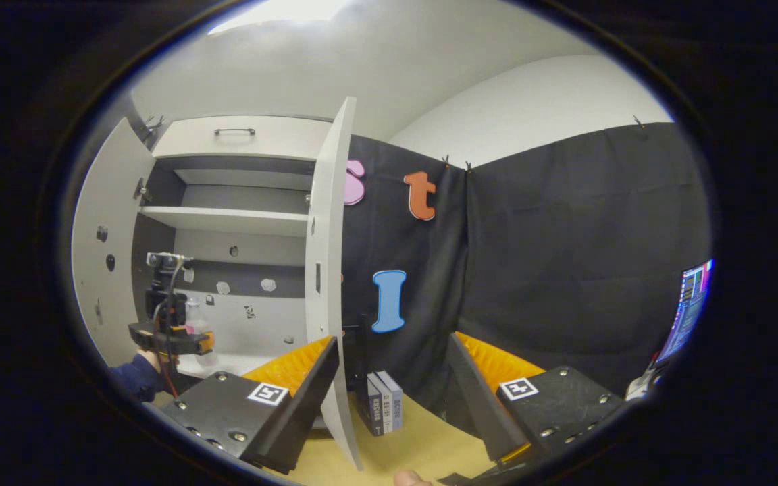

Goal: Grasp the bottle in the cabinet with the left hand and place it on the coaster, then close the right door with the right hand and the left door with the left hand.

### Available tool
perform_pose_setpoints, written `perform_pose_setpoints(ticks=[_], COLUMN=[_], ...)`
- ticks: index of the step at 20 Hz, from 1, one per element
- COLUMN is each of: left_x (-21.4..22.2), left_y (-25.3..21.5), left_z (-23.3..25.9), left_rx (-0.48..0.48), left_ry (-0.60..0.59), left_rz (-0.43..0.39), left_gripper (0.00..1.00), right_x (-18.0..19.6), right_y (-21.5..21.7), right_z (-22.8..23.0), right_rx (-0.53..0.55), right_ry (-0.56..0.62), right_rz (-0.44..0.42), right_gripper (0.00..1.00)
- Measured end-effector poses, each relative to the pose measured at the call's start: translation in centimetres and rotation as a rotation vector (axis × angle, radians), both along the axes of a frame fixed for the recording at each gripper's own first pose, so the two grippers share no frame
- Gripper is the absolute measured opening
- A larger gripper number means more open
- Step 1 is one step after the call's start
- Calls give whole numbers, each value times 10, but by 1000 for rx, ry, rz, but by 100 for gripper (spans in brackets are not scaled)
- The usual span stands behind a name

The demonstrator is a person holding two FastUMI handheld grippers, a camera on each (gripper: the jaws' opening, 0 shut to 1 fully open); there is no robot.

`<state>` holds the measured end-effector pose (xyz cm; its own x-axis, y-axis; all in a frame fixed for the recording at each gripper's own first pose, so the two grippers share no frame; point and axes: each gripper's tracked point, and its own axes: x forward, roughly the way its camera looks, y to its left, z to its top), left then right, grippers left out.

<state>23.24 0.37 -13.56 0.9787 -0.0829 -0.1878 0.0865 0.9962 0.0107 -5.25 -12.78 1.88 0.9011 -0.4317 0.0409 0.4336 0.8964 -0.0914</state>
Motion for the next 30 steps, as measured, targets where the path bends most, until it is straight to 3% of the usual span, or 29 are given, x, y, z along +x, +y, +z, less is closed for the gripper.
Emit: perform_pose_setpoints(ticks=[6,16,19,20,30], left_x=[-69,-170,-193,-200,-238], left_y=[-7,1,4,5,22], left_z=[42,89,99,101,104], left_rx=[-33,-85,-60,-57,-54], left_ry=[-34,-49,-56,-55,-44], left_rz=[-39,-22,-13,-12,45], left_gripper=[75,75,75,75,75], right_x=[2,29,42,45,70], right_y=[-19,-37,-39,-40,-38], right_z=[-9,-21,-25,-27,-38], right_rx=[-5,-21,-18,-20,-38], right_ry=[19,47,55,59,86], right_rz=[39,113,127,132,177], right_gripper=[98,98,98,94,98])
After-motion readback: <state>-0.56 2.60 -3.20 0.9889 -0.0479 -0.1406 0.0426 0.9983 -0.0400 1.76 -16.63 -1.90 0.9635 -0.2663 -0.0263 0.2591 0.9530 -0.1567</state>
